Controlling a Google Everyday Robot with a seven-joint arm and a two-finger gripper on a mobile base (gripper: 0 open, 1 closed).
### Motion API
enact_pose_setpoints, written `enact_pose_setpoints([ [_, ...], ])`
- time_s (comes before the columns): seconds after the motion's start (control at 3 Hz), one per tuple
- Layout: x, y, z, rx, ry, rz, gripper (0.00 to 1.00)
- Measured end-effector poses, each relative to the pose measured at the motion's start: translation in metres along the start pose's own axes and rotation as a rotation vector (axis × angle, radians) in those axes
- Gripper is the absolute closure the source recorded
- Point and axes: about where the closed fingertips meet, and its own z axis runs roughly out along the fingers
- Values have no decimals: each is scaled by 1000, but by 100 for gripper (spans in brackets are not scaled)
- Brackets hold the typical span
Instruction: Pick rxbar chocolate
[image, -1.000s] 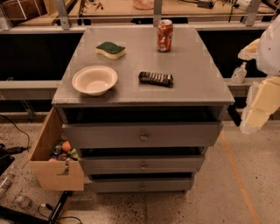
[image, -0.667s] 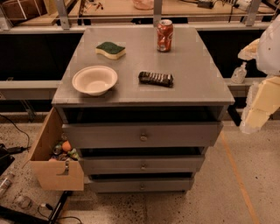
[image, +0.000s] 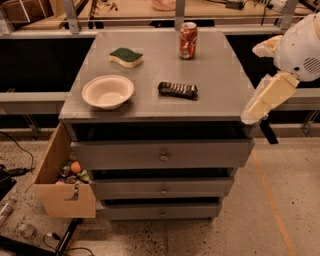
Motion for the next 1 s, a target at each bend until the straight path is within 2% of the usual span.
enact_pose_setpoints([
  [0.33, -33, -44, 28, 40, -191, -20, 0],
  [0.67, -60, -82, 56, 67, -331, -23, 0],
  [1.0, -79, -101, 90, 43, -436, 13, 0],
])
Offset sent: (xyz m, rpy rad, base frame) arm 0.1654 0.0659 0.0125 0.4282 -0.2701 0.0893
